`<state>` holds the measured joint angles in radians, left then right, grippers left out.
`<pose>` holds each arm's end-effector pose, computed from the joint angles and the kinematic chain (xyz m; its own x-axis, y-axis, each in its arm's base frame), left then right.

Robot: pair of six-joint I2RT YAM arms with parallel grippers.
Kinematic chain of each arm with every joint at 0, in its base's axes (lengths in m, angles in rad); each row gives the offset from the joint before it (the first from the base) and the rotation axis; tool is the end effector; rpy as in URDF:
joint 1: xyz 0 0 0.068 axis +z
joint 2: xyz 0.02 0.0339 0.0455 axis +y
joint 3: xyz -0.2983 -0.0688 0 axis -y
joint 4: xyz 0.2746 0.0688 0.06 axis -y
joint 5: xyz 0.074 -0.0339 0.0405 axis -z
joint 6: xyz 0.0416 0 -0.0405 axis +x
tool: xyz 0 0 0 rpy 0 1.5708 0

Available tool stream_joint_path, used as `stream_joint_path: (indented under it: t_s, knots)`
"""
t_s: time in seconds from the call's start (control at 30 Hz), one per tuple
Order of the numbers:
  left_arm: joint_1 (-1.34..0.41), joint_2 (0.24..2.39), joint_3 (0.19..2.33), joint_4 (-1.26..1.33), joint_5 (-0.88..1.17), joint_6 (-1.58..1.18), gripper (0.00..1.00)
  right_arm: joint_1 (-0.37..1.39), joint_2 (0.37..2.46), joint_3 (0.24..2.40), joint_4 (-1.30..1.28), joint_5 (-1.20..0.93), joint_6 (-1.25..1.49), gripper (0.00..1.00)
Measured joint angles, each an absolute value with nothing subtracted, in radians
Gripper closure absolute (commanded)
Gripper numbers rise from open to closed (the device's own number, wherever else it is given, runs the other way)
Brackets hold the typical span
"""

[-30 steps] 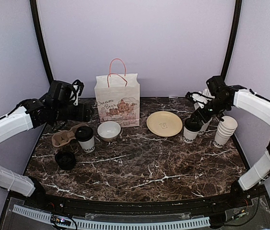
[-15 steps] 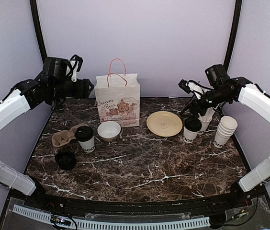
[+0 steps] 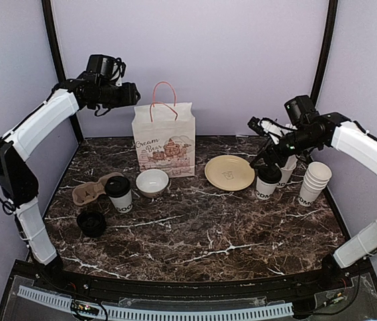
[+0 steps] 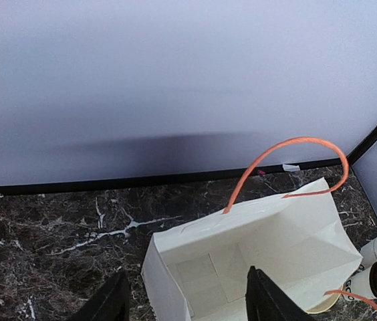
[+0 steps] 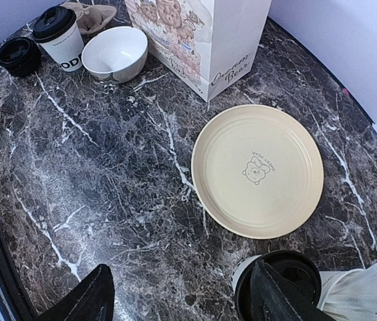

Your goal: Pack the takeout coffee

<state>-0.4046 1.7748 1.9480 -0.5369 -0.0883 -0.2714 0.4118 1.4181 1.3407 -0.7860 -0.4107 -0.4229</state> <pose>0.4137 -0.1732 0.4710 -0.3999 -0.1193 -0.9088 0.2171 0.9510 -0.2203 0.2920 0.1457 0.3617 -0.3870 -0.5796 -0.7171 -0.8373 0.5466 0.0100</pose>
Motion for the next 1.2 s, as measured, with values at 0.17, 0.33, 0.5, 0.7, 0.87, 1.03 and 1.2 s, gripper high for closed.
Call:
stream_joint_path:
  t_s: [0.17, 0.33, 0.5, 0.7, 0.87, 1.03, 1.2]
  knots:
    - [-0.402, 1.935, 2.023, -0.608, -0.069, -0.32, 0.57, 0.412, 1.411, 1.321, -0.782, -0.403, -0.409, 0.3]
    - [-0.402, 2.011, 2.027, -0.644, -0.067, -0.347, 0.81, 0.412, 1.38, 1.299, -0.765, -0.398, -0.402, 0.3]
    - [-0.402, 2.002, 2.03, -0.633, -0.059, -0.355, 1.0, 0.412, 1.361, 1.289, -0.756, -0.392, -0.401, 0.29]
    - [-0.402, 1.981, 2.026, -0.615, 0.004, -0.371, 1.0, 0.412, 1.361, 1.285, -0.754, -0.379, -0.4, 0.29]
    - [-0.41, 1.906, 2.008, -0.584, 0.057, -0.389, 1.0, 0.412, 1.364, 1.284, -0.752, -0.356, -0.398, 0.3]
    - [-0.423, 1.802, 2.006, -0.533, 0.098, -0.41, 1.0, 0.411, 1.383, 1.289, -0.756, -0.324, -0.392, 0.3]
    - [-0.45, 1.717, 1.977, -0.501, 0.147, -0.431, 1.0, 0.395, 1.406, 1.326, -0.773, -0.319, -0.387, 0.3]
